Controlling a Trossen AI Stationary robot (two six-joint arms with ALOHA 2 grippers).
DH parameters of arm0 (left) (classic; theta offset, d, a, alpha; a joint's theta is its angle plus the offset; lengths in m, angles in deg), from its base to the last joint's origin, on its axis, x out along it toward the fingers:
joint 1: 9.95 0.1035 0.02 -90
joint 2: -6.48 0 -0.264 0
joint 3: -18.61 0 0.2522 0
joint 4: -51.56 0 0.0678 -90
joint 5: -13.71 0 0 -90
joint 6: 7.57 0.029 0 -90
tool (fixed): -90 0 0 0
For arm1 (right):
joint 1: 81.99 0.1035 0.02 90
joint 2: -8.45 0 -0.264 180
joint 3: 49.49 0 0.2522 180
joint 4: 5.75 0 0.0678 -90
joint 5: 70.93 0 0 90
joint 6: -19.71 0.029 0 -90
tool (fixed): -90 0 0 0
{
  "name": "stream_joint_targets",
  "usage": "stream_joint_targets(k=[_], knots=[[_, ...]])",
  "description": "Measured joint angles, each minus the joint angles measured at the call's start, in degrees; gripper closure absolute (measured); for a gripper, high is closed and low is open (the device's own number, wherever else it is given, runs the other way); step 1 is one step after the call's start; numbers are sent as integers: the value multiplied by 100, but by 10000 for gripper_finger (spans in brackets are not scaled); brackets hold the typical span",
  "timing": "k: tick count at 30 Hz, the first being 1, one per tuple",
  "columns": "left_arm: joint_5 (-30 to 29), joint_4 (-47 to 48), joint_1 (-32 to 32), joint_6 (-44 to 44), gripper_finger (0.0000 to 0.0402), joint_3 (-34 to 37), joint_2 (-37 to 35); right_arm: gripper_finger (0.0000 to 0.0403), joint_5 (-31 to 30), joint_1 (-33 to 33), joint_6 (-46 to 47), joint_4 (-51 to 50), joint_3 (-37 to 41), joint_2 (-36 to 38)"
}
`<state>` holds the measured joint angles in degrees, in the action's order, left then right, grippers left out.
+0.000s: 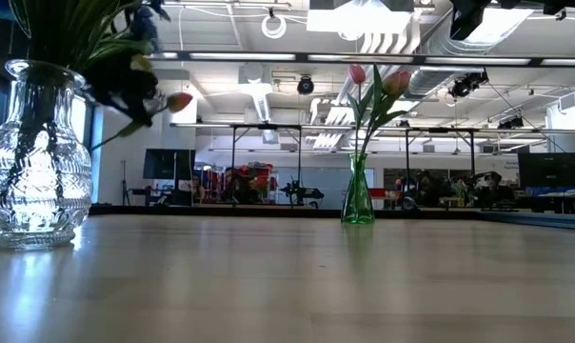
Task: Sort flowers into vase by color
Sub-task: Put the pink flower into the green vase
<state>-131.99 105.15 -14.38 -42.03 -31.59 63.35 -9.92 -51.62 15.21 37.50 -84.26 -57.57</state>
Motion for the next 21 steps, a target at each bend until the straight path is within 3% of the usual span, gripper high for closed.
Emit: stream_joint_targets(k=[6,11,16,21], knots=[[-431,-1130,-2,1931,399,-325,-422,279,2,0,-12,12,0,0],[-289,-2993,-2,4157,399,-500,-670,279,2,0,-118,20,0,0],[1195,-5091,-2,5804,399,-518,-821,279,72,-56,-321,19,0,0],[3175,-6310,39,5971,399,-519,-741,279,250,-340,-592,19,0,0]])
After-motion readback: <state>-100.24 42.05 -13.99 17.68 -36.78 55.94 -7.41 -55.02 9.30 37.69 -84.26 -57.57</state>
